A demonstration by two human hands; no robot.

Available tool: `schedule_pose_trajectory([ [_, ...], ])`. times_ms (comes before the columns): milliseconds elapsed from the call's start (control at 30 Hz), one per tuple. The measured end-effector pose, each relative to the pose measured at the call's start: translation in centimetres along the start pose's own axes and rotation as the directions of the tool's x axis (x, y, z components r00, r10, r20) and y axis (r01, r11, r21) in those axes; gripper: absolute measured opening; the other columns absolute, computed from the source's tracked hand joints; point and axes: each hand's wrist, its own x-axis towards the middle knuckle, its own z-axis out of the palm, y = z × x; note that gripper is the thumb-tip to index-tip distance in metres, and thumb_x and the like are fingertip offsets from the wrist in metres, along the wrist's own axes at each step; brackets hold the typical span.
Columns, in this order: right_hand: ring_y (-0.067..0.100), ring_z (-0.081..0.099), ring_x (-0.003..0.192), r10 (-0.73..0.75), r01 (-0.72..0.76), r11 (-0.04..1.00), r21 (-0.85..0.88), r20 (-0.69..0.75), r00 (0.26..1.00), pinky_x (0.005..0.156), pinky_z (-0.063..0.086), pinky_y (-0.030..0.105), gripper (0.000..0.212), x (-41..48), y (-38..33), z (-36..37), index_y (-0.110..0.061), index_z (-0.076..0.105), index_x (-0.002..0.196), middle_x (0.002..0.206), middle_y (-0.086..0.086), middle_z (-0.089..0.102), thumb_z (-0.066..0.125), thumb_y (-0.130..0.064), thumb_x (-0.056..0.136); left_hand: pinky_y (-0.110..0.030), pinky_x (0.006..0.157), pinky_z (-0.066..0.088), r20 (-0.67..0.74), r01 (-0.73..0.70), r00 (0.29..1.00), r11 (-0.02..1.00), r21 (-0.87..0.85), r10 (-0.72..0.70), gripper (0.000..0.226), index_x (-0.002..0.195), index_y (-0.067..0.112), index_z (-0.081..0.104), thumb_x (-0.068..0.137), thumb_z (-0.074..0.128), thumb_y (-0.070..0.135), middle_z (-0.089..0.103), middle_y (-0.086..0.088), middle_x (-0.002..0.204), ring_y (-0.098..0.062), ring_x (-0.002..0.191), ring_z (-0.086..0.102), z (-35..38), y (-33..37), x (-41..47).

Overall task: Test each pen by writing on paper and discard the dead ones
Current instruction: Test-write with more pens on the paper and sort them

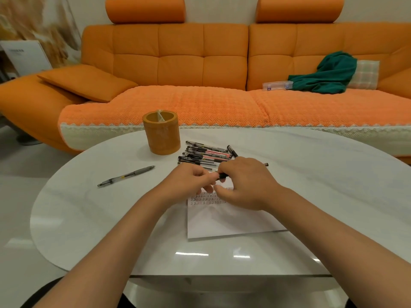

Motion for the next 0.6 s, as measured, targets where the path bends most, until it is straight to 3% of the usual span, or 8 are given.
schedule_pose_trajectory([
  [67,0.013,0.049,0.059,-0.009,0.004,0.997,-0.083,-0.051,0.999,0.055,0.039,0.033,0.050,0.3,-0.3,0.2,-0.025,0.054,0.068,0.058,-0.008,0.053,0.037,-0.070,0.080,-0.025,0.066,0.050,0.029,0.006,1.000,1.000,0.024,-0.007,0.031,0.080,0.022,0.081,0.094,0.064,0.044,0.074,0.001,0.073,-0.004,0.064,0.060,0.0,0.1,-0.2],
  [233,0.015,0.037,0.040,-0.040,0.013,0.976,-0.216,-0.123,0.992,0.044,0.022,0.027,0.071,0.9,-1.1,1.0,-0.017,0.046,0.047,0.038,-0.003,0.040,0.036,-0.081,0.076,-0.030,0.076,0.048,0.127,0.042,0.991,0.998,-0.056,-0.035,0.031,0.087,0.016,0.082,0.096,0.062,0.037,0.074,-0.016,0.091,-0.017,0.079,0.063,-0.1,0.3,-0.9],
  [433,0.013,0.025,0.036,-0.002,-0.022,0.990,-0.137,-0.169,0.986,0.043,0.017,0.022,0.056,1.1,-2.2,1.1,-0.015,0.045,0.041,0.033,-0.001,0.030,0.045,-0.061,0.073,-0.025,0.069,0.047,0.159,0.096,0.984,0.990,-0.107,-0.079,0.029,0.088,0.015,0.083,0.094,0.064,0.036,0.074,-0.011,0.080,-0.010,0.069,0.062,-0.7,0.3,-1.3],
  [600,0.014,0.024,0.036,0.012,-0.034,0.990,-0.138,-0.156,0.988,0.045,0.015,0.022,0.056,1.5,-3.1,1.9,-0.016,0.041,0.043,0.034,0.000,0.029,0.042,-0.063,0.073,-0.012,0.055,0.046,0.122,0.090,0.990,0.988,-0.129,-0.074,0.021,0.084,0.016,0.083,0.091,0.070,0.030,0.073,-0.001,0.069,0.000,0.057,0.060,-1.4,-0.2,-1.8],
])
